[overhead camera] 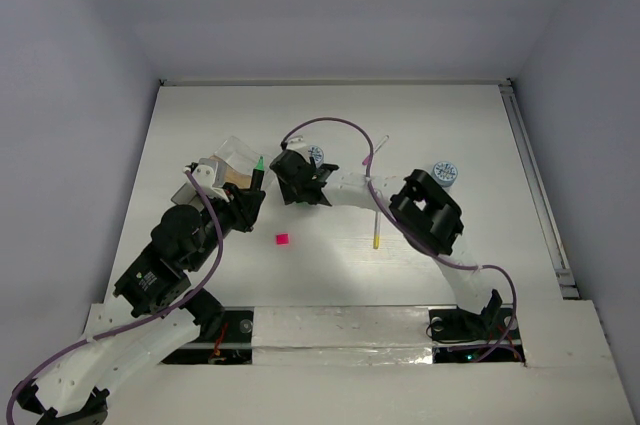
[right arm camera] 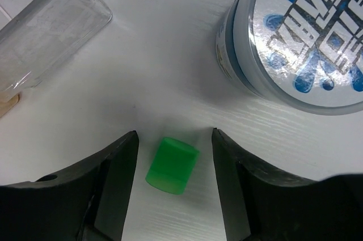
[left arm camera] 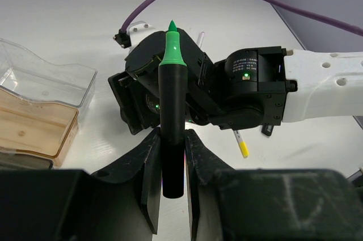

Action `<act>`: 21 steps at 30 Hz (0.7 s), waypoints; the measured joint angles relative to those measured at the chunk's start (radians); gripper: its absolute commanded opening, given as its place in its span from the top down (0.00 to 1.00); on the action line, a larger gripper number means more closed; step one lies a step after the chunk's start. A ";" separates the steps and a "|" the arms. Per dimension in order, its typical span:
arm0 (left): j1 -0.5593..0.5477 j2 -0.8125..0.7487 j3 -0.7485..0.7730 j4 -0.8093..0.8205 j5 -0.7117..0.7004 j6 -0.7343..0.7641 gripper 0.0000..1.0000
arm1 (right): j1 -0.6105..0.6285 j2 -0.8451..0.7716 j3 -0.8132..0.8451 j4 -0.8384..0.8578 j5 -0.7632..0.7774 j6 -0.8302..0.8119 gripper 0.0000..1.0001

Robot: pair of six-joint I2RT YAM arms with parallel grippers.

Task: Sort the stationery into containers
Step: Close the pen cap on the pen.

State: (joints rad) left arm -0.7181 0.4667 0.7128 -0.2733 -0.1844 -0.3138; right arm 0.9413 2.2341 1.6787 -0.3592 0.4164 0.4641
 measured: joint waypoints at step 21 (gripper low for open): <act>0.000 -0.010 0.000 0.001 0.001 0.000 1.00 | 0.002 -0.053 -0.086 0.006 0.013 0.064 0.57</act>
State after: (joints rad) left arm -0.7181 0.4564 0.7128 -0.2726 -0.1837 -0.3138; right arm 0.9432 2.1807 1.5929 -0.3527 0.4297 0.5285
